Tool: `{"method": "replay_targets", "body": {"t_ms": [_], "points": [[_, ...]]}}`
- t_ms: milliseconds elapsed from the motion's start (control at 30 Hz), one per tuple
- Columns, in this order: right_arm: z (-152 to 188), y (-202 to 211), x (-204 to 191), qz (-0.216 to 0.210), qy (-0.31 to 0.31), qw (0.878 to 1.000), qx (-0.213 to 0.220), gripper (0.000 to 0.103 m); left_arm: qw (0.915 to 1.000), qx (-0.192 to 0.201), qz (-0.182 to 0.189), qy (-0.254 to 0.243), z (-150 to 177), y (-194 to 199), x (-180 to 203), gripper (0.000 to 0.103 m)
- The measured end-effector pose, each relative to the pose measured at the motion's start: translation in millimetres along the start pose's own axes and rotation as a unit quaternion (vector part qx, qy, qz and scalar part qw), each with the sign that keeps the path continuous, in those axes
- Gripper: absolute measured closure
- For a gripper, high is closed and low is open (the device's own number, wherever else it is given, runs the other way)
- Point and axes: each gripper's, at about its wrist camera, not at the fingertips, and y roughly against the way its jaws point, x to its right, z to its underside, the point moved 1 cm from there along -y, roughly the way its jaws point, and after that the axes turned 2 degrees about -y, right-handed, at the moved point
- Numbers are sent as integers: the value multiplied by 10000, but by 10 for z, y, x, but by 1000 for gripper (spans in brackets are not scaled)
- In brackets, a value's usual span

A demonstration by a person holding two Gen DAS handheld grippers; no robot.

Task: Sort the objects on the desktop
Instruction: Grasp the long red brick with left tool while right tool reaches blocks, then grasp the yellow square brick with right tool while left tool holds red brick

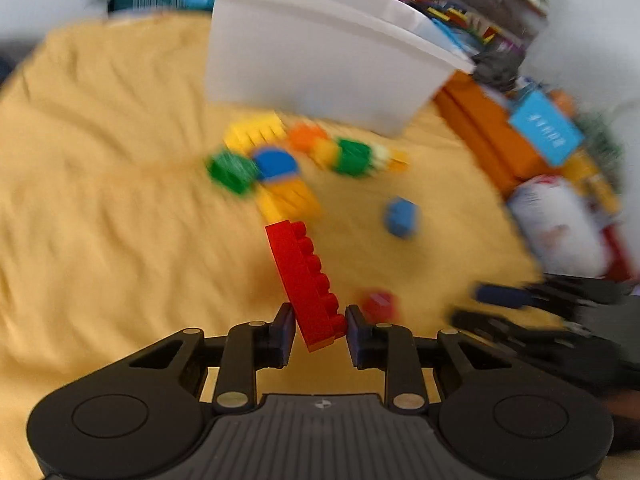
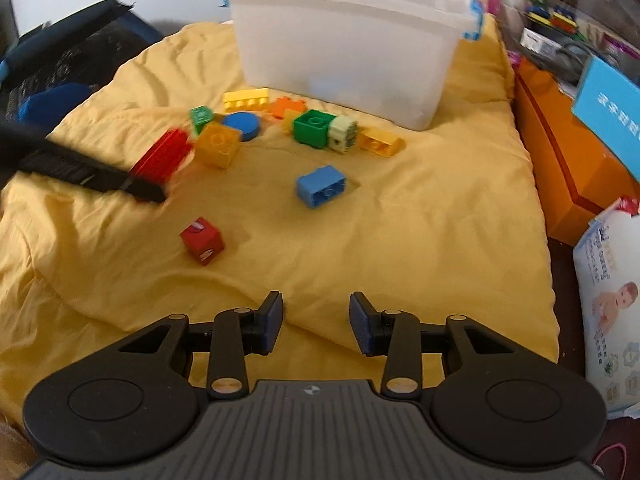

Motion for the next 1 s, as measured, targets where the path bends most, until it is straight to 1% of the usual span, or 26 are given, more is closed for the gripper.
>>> {"method": "replay_targets", "body": {"t_ms": [33,100,167,200,233,267,300,333,367,433,467,500,567,633,700,767,800,867,900,933,1000], "points": [[-12,-10,7,-1,-15,10000,-3,62,9992,-90,272,273,81,12,-26,73],[-37,-26,2,-36,-30,10000,5,62,9967,-253,555,537,215,-3,-56,73],[-69,-48,-15,-147,-44,9999,-3,62,9959,-354,516,660,326,-27,-101,75],[-88,-56,-24,-238,-82,9997,9,62,9953,-389,506,730,342,-39,-139,74],[-108,-60,-32,-315,-107,9994,32,62,9952,-330,488,783,355,-18,-161,73],[-133,-67,-48,-364,-108,9993,42,62,9964,-251,347,729,368,24,-169,70],[-161,-70,-70,-375,-76,9992,68,62,9983,-185,130,540,369,63,-137,65],[-186,-67,-95,-373,-40,9992,113,62,9996,-116,-152,215,371,95,-73,61],[-222,-62,-118,-377,16,9991,187,62,9994,-79,-327,-58,379,116,-16,58],[-295,-45,-186,-352,226,9984,390,61,9971,-69,-549,-523,389,124,99,58],[-344,-41,-232,-410,364,9973,491,61,9951,-47,-670,-729,400,128,153,57],[-394,-43,-271,-506,448,9961,568,61,9922,-8,-820,-937,409,131,193,53],[-502,-85,-359,-613,566,9943,660,61,9875,47,-1043,-1183,402,132,207,48],[-602,-170,-459,-693,678,9927,713,62,9850,74,-1106,-1326,411,163,195,48],[-704,-289,-541,-826,589,9926,663,61,9826,112,-1190,-1423,415,174,208,49],[-787,-418,-620,-941,490,9927,581,58,9813,222,-1256,-1442,411,225,212,49],[-821,-484,-662,-913,470,9933,535,55,9808,260,-1296,-1437,407,244,205,49],[-861,-609,-721,-868,486,9941,442,55,9808,354,-1321,-1389,396,296,187,50],[-869,-661,-733,-864,524,9941,404,57,9812,392,-1303,-1368,393,319,185,50],[-871,-707,-743,-849,593,9941,329,69,9813,417,-1282,-1371,388,335,188,50],[-839,-673,-704,-801,586,9946,309,69,9802,503,-1246,-1455,383,362,228,50]]}}
